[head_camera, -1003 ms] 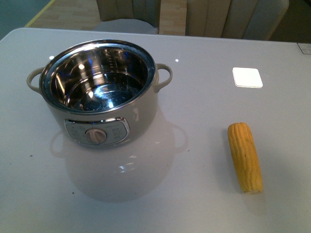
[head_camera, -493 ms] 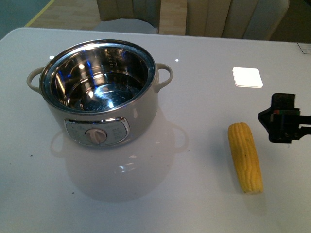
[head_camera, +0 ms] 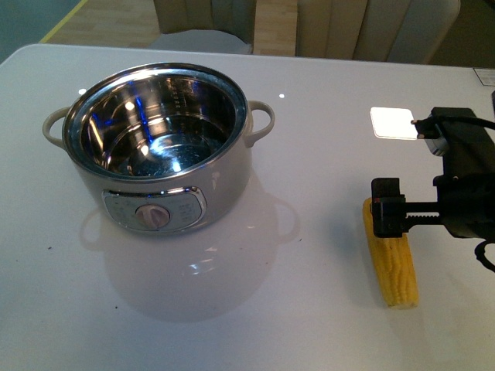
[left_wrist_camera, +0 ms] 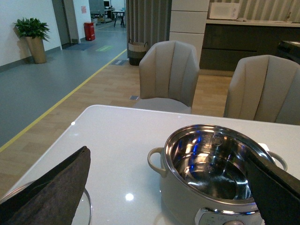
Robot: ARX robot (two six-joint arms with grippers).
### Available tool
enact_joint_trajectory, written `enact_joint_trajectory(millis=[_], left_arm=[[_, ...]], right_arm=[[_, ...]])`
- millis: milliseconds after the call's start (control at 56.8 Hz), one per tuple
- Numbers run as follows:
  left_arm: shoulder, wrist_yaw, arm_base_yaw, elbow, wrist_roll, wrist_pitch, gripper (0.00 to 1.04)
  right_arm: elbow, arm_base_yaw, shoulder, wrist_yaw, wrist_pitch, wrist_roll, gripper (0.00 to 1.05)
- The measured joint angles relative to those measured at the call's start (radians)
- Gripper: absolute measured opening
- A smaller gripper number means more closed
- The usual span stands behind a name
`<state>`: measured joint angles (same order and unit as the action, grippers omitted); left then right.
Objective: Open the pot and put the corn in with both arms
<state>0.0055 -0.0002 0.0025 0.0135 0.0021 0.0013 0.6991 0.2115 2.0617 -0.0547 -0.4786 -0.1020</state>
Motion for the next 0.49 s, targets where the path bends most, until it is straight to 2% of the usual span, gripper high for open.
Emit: enact_joint_trajectory(millis=[493], left_arm=[[0.0,0.0,0.0,0.0,0.0,0.0,0.98]], right_arm=[[0.101,0.018,0.166,-0.031,0.01,-0.002,0.96]])
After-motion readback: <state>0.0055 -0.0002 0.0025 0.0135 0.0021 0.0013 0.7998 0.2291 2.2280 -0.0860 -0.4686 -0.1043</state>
